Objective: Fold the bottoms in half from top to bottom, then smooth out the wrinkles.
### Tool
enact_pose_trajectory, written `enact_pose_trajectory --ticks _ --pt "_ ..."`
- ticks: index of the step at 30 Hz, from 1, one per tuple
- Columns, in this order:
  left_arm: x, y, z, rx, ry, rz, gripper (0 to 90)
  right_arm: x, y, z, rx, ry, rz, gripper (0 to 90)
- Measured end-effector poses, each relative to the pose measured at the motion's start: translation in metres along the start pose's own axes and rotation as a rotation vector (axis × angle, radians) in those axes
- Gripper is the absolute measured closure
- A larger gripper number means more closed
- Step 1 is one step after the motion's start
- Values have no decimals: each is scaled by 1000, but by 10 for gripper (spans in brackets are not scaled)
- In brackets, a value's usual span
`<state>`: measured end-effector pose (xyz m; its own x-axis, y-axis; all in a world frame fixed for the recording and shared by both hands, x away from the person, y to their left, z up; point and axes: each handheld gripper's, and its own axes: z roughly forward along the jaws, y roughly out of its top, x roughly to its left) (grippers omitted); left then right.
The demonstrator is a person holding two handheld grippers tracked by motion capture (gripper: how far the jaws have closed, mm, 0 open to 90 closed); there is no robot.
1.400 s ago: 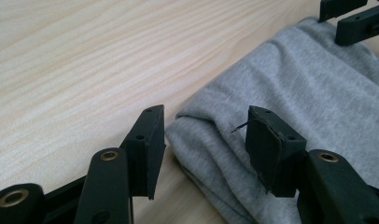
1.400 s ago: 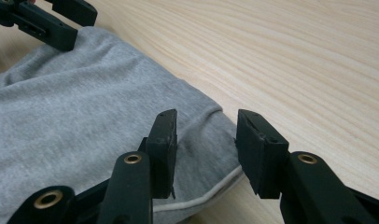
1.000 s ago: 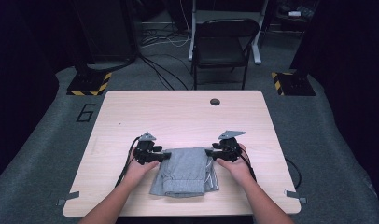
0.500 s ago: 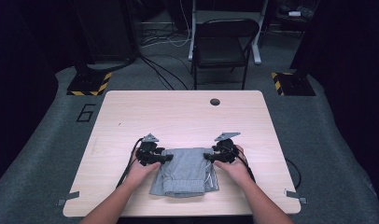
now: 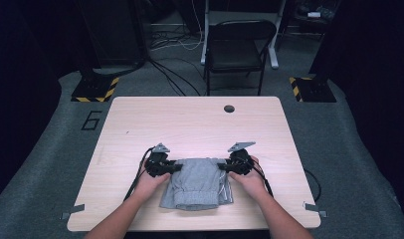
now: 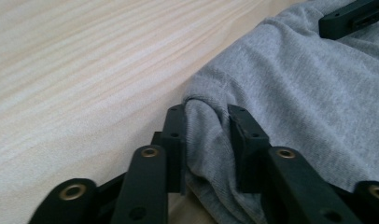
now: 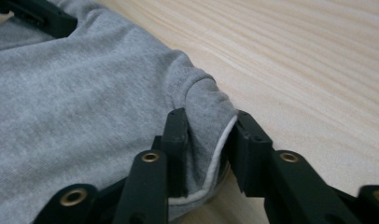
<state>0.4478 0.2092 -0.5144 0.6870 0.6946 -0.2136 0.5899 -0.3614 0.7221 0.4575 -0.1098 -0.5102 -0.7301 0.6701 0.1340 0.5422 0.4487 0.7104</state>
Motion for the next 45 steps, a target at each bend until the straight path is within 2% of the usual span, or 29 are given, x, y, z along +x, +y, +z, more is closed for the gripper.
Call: enact_pose_trajectory --ticks 3,5,6,7,9,10,11,16,22,23,28,33,34,35,36,37,38,39,40,42,43,45 --pt "-1 2 -5 -8 6 22 747 3 2 -5 -1 -3 -17 735" --pt "-1 4 -8 -23 -4 15 754 5 4 -9 -10 2 -6 739" --pt "-2 5 -9 -28 -3 3 757 5 6 -11 -8 -1 -23 739" --pt "-1 8 -11 -26 3 28 758 6 8 -14 -10 -3 -23 740" --pt "0 14 -15 -42 10 34 759 8 14 -18 -23 -8 -32 740" --pt "-1 18 -17 -52 13 24 760 7 17 -21 -36 -13 -43 740" --pt "0 22 -18 -56 18 29 760 7 20 -22 -46 -16 -32 739" --pt "4 42 -23 -81 48 51 760 1 39 -28 -60 -48 -52 739" --pt "13 52 -18 -86 61 35 759 -6 54 -25 -59 -91 -54 739" --pt "15 56 -15 -77 76 42 759 -9 58 -22 -55 -103 -56 739" --pt "21 59 -8 -71 93 44 759 -15 61 -13 -46 -128 -44 738" --pt "29 57 -1 -63 95 17 759 -17 64 -7 -52 -131 -34 738" --pt "31 57 0 -70 96 12 758 -19 65 -7 -45 -132 -55 737" --pt "31 57 0 -70 96 12 758 -19 65 -7 -45 -132 -55 737" --pt "34 57 1 -86 93 -6 759 -20 67 -5 -58 -141 -60 737" --pt "36 56 3 -82 92 -13 758 -19 68 -5 -55 -141 -33 737" --pt "37 55 4 -77 88 -36 758 -21 68 -3 -62 -146 -54 735" --pt "38 54 6 -74 86 -49 755 -21 68 -2 -57 -144 -46 730" --pt "38 53 8 -62 85 -58 743 -22 67 1 -54 -144 -44 717" --pt "37 53 7 -59 101 -51 673 -21 66 4 -36 -160 -29 660" --pt "37 54 6 -65 104 -51 631 -20 65 3 -42 -170 -24 620" --pt "36 55 2 -87 104 -45 584 -20 65 0 -73 -170 -15 592"
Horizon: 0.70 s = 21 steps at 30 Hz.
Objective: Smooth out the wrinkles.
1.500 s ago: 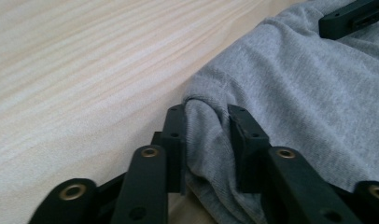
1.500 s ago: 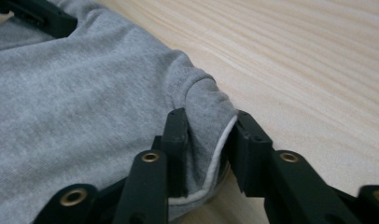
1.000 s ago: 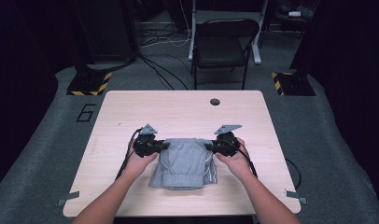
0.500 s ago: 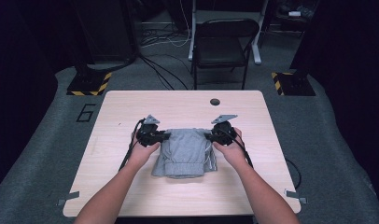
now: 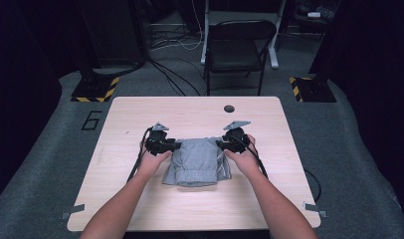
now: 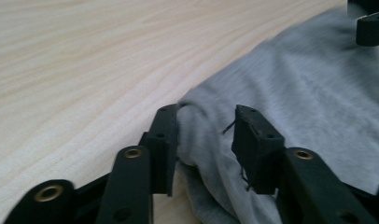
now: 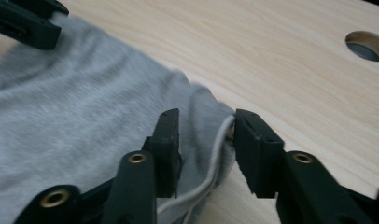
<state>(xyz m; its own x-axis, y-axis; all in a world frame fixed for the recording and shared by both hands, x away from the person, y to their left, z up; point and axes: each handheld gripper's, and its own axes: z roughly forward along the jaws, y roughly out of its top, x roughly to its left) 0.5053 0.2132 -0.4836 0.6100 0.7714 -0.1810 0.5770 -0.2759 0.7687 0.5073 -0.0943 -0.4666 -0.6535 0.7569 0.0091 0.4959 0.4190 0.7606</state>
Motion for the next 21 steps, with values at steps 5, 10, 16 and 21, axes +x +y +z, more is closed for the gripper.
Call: enact_pose_trajectory --ticks 5,10,16,21 --pt "-2 2 -7 -13 11 9 547 1 3 -12 -27 -2 2 572" --pt "-4 2 -10 -9 14 17 506 2 3 -17 -34 4 10 560" --pt "-8 3 -13 -17 11 24 490 7 4 -18 -26 23 -7 550" --pt "-13 6 -18 -25 -2 34 480 13 5 -18 -28 35 -22 533"
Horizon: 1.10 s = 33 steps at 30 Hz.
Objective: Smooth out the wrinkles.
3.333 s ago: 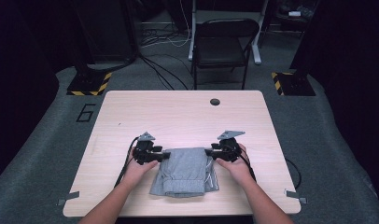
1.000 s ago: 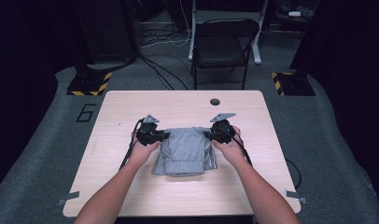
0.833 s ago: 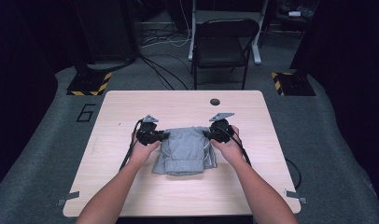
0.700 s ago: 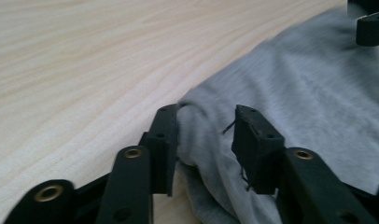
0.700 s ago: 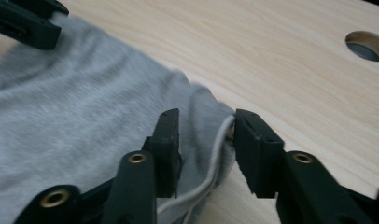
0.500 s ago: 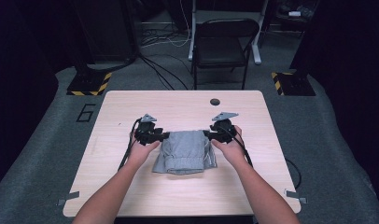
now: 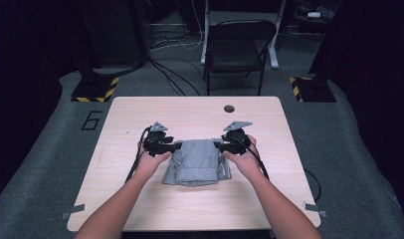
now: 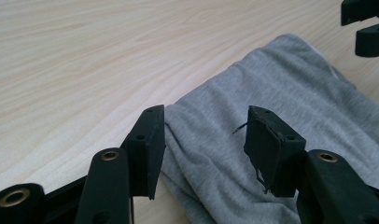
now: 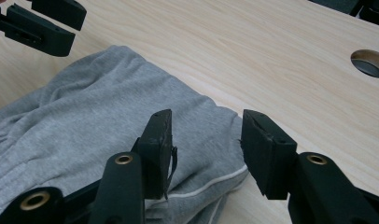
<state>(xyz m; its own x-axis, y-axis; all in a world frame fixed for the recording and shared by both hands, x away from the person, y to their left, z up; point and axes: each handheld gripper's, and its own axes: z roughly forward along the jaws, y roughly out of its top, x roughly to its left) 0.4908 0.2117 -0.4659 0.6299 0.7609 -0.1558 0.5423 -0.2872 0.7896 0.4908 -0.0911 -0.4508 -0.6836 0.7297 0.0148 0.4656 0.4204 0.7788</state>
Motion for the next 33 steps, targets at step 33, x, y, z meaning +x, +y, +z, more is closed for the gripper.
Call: enact_pose_trajectory --ticks 33 --pt "-27 3 -61 -36 -95 33 431 32 -2 -59 -17 38 -98 481"
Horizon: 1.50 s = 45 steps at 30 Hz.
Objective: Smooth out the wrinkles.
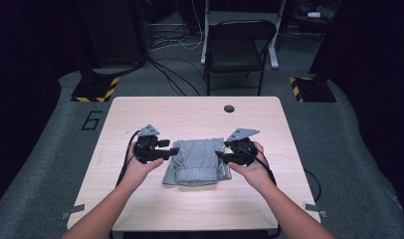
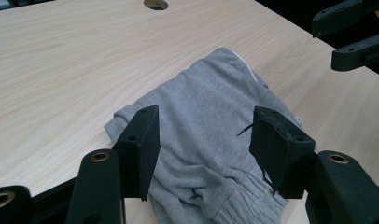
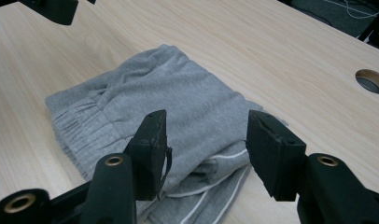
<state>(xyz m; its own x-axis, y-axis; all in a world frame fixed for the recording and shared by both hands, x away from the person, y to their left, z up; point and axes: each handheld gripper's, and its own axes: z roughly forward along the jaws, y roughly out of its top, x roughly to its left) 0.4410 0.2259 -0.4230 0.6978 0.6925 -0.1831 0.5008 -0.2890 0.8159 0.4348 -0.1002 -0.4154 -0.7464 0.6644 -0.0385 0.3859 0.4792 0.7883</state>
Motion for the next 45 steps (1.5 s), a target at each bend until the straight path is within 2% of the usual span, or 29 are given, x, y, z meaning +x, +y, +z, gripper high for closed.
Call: enact_pose_trajectory --ticks 2,5,8,11,18,21,23,26,28,29,31,32,33,34,39,41,43,44,45 --pt "-1 0 -3 3 4 5 431 2 -3 -5 0 -6 -5 481" --pt "-5 -2 -13 -3 4 8 428 6 -7 -13 3 -21 -41 481" --pt "-10 -4 -21 3 -2 22 427 8 -13 -21 -10 -26 -47 481" --pt "-14 -6 -29 0 4 36 425 13 -20 -31 -11 -27 -30 481" --pt "-22 -11 -45 4 -8 51 424 27 -28 -52 -22 -66 -85 481" --pt "-23 -13 -54 -2 -2 59 424 30 -29 -60 -17 -78 -90 479" --pt "-24 -14 -57 -6 -3 53 423 32 -30 -63 -15 -66 -61 476" --pt "-25 -24 -66 -16 -2 33 420 34 -35 -67 -16 -58 -19 476" --pt "-26 -28 -67 -24 -2 19 419 35 -40 -69 -24 -58 -9 476" --pt "-27 -39 -68 -25 -6 -11 419 37 -44 -69 -25 -57 0 475" --pt "-28 -45 -70 -20 -9 -21 419 37 -46 -69 -28 -55 1 475" --pt "-29 -57 -70 -11 -7 -38 418 40 -52 -71 -26 -63 17 474" --pt "-29 -57 -70 -11 -7 -38 418 40 -52 -71 -26 -63 17 474" --pt "-30 -66 -72 9 6 -40 418 42 -59 -72 -19 -58 33 472" --pt "-27 -80 -78 12 22 -58 417 42 -73 -74 -22 -76 57 471" --pt "-24 -86 -80 2 47 -63 416 40 -77 -74 -22 -77 57 470" --pt "-19 -91 -83 7 85 -51 414 37 -85 -71 -11 -92 83 469" --pt "-19 -91 -83 7 85 -51 413 35 -88 -69 -13 -97 81 468" --pt "-16 -95 -83 17 119 -17 413 34 -92 -68 1 -102 90 465"
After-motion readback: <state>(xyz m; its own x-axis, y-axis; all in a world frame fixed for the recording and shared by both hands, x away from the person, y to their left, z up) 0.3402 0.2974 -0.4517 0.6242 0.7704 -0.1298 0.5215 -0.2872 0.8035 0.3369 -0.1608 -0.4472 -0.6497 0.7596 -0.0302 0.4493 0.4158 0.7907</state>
